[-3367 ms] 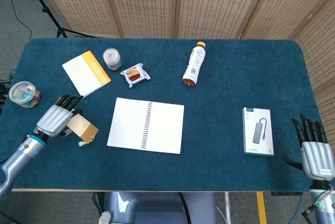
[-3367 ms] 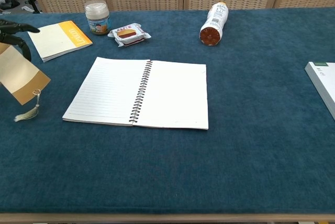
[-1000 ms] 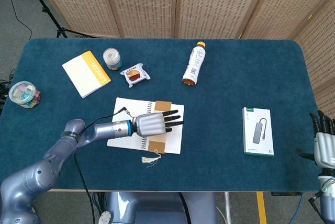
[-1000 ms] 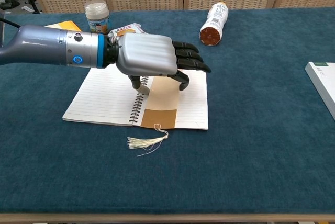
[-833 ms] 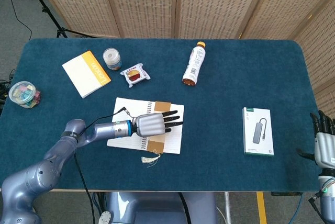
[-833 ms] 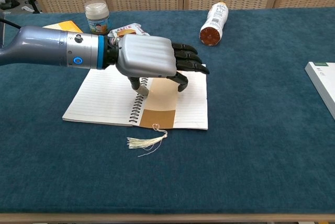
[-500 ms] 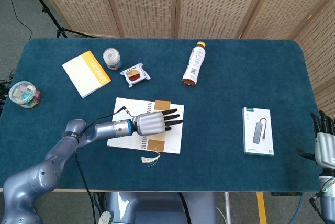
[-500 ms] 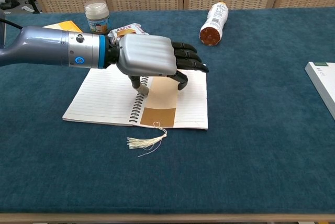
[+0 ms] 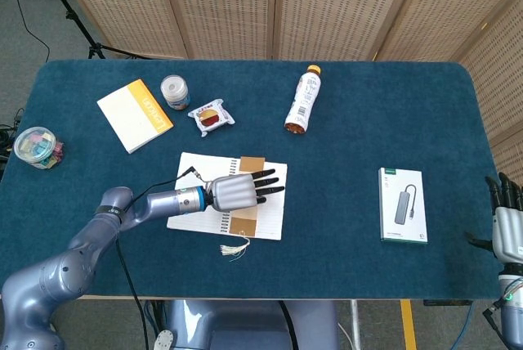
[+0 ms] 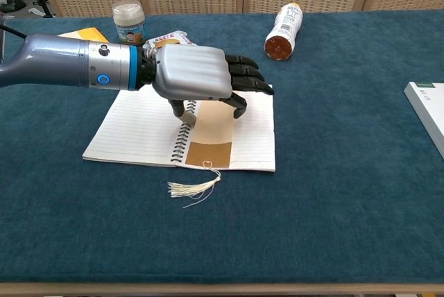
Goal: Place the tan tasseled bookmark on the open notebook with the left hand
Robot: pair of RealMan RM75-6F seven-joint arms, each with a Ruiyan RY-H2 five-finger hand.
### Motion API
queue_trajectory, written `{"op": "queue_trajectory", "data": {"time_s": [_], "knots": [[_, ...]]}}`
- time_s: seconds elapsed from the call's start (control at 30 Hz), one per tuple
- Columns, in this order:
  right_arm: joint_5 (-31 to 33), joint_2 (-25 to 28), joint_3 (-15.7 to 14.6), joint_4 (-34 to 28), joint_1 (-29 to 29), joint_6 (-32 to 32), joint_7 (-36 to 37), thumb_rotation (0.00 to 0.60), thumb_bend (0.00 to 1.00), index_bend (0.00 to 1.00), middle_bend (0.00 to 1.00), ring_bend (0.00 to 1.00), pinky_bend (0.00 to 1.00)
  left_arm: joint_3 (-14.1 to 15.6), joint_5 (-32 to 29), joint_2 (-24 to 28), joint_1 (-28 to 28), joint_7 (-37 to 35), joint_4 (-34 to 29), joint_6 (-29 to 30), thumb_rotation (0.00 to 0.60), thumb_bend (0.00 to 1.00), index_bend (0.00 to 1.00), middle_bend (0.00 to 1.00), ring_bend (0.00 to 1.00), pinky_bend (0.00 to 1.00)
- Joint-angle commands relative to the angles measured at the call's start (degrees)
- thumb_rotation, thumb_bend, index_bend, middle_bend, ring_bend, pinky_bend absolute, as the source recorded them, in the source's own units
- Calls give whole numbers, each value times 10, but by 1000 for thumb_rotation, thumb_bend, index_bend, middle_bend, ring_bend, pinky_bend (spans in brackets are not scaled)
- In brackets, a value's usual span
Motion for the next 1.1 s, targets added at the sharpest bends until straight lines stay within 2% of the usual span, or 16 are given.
{"op": "queue_trajectory", "data": {"time_s": [0.03, 0.17, 0.7, 0.87, 1.1], "knots": [[-1, 0, 0, -1, 0, 1, -1, 600, 28, 0, 0, 0, 0, 1, -3, 5, -2, 5, -8, -2, 600, 294, 341, 0, 0, 0], [-1, 0, -2, 0, 0, -1, -2, 600, 28, 0, 0, 0, 0, 3, -5, 11, -5, 10, -21, -6, 600, 292, 299, 0, 0, 0], [-3, 0, -4, -5, 1, 0, -5, 600, 28, 0, 0, 0, 0, 5, -10, 32, -7, 28, -53, -1, 600, 280, 291, 0, 0, 0], [-3, -1, -5, -6, 2, -2, -8, 600, 28, 0, 0, 0, 0, 7, -11, 61, -7, 26, -80, 9, 600, 238, 248, 0, 0, 0], [-8, 0, -9, -13, 1, 2, -13, 600, 28, 0, 0, 0, 0, 5, -15, 61, -4, 45, -94, -1, 600, 220, 197, 0, 0, 0]]}}
